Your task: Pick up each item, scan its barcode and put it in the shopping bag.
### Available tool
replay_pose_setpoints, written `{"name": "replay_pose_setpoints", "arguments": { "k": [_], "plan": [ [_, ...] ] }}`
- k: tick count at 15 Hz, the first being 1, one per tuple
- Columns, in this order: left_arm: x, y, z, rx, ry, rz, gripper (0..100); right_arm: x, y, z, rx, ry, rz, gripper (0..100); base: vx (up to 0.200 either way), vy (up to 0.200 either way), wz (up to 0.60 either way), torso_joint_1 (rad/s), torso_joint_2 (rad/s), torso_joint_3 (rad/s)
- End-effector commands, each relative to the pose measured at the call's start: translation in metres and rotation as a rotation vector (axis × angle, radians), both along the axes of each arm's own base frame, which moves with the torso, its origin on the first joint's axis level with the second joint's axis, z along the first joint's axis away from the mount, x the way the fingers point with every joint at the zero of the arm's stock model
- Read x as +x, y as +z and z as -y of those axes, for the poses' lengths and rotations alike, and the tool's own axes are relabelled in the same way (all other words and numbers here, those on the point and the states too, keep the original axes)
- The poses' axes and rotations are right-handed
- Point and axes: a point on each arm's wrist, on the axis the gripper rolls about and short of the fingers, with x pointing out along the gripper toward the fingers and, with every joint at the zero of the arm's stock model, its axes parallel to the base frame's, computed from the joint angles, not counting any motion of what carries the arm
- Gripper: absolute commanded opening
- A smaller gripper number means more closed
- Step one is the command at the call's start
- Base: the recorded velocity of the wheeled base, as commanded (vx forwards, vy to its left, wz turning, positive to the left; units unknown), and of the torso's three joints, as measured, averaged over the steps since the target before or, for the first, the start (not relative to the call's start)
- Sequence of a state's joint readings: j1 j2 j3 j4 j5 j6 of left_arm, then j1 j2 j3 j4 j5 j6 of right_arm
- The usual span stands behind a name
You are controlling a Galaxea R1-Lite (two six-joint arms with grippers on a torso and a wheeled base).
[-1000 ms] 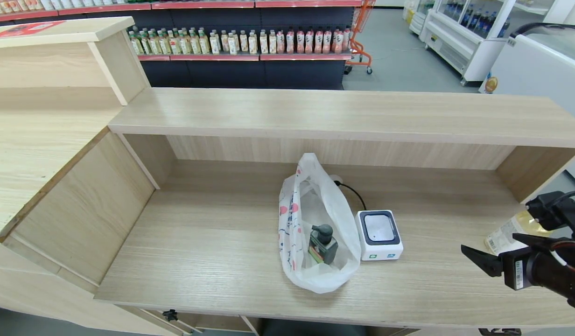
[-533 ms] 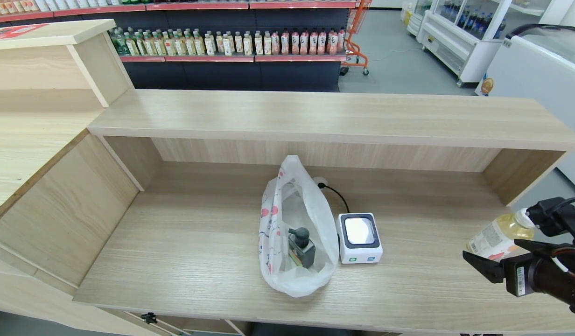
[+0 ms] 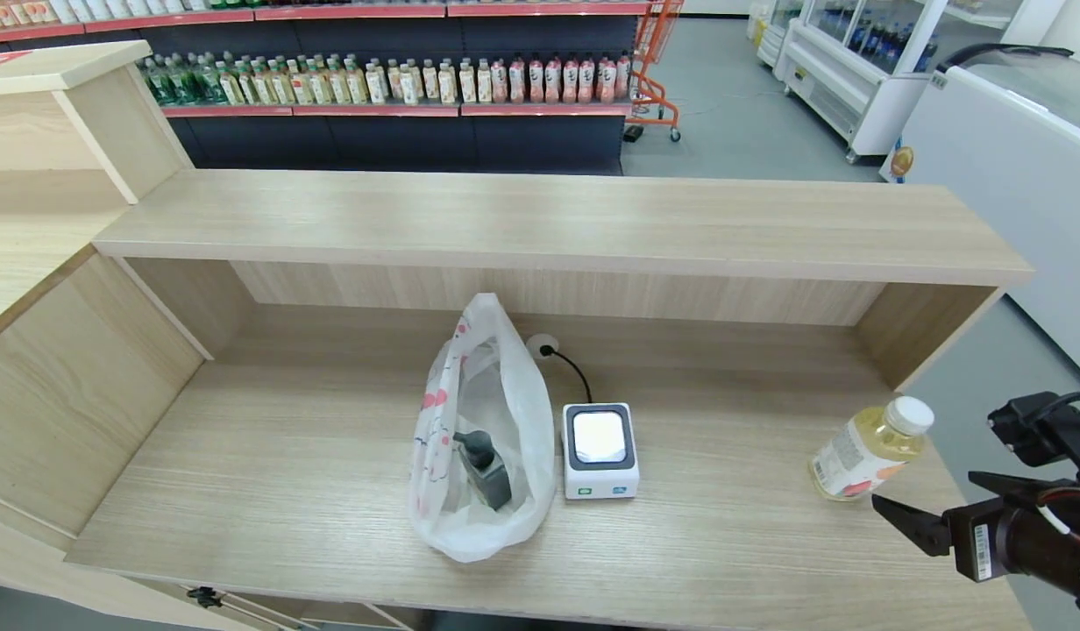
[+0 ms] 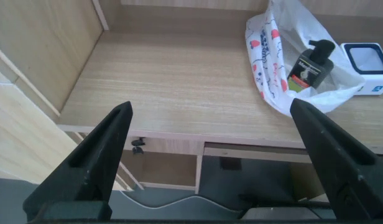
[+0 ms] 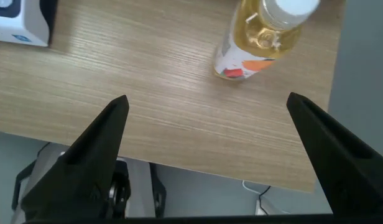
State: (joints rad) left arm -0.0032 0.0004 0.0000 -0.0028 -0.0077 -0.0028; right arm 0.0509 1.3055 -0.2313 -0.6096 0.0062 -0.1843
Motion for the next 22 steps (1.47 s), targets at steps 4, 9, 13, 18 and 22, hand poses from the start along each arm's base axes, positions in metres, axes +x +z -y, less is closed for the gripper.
{"name": "replay_pose_setpoints", "arguments": {
  "k": [4,9,13,18,22],
  "plan": [
    [0.0,0.0,0.0,0.0,-0.001,0.001,100,-0.016,-0.006,-0.002,0.008,0.023,-0.041,100,-0.1,-0.2,0.0,0.001,0.0,0.001],
    [0.0,0.0,0.0,0.003,-0.001,0.001,100,-0.02,-0.008,-0.005,0.024,0.027,-0.051,100,0.0,0.0,0.0,0.0,0.0,0.0],
    [0.0,0.0,0.0,0.003,-0.001,0.001,100,-0.035,-0.023,-0.001,-0.006,-0.031,-0.102,100,0.0,0.0,0.0,0.0,0.0,0.0],
    [0.0,0.0,0.0,0.003,-0.003,0.001,100,-0.023,-0.023,0.007,-0.031,-0.128,-0.122,100,0.0,0.0,0.0,0.0,0.0,0.0],
    [0.0,0.0,0.0,0.003,-0.001,0.001,100,0.0,-0.028,0.009,-0.024,-0.137,-0.159,100,0.0,0.0,0.0,0.0,0.0,0.0]
  ]
}}
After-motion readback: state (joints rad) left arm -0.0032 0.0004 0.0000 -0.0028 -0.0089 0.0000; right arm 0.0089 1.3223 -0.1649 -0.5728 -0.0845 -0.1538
